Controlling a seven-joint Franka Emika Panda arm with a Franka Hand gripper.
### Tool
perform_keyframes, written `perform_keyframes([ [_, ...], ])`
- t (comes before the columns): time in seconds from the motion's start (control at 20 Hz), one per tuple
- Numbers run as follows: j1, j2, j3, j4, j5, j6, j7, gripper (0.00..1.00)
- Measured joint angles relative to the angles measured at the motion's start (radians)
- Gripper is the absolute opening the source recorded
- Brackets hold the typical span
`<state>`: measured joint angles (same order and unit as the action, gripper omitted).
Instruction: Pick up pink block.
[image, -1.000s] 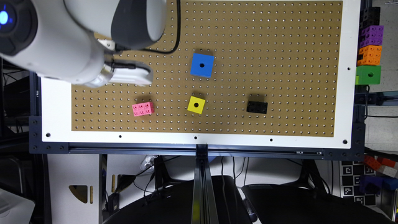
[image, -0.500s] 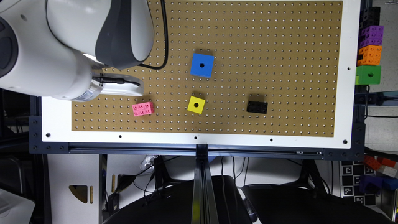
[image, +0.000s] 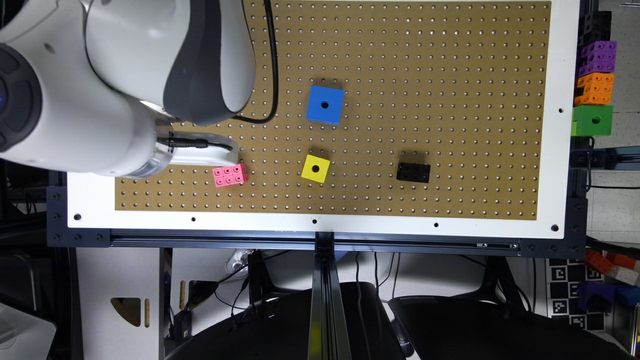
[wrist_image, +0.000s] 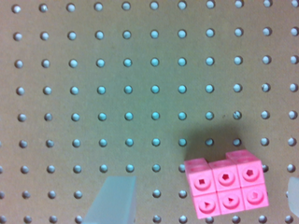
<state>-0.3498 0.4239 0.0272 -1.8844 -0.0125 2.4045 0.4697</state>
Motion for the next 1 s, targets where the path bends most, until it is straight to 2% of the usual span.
perform_keyframes([
  [0.2,0.000,0.008,0.006,0.009,0.0002,-0.001,0.000,1.00],
  [0.45,0.001,0.019,0.025,0.011,0.0004,0.000,0.006,1.00],
  [0.9,0.002,0.067,0.033,0.024,0.0005,0.005,0.006,1.00],
  [1.0,0.003,0.093,0.033,0.024,0.0005,0.023,0.007,1.00],
])
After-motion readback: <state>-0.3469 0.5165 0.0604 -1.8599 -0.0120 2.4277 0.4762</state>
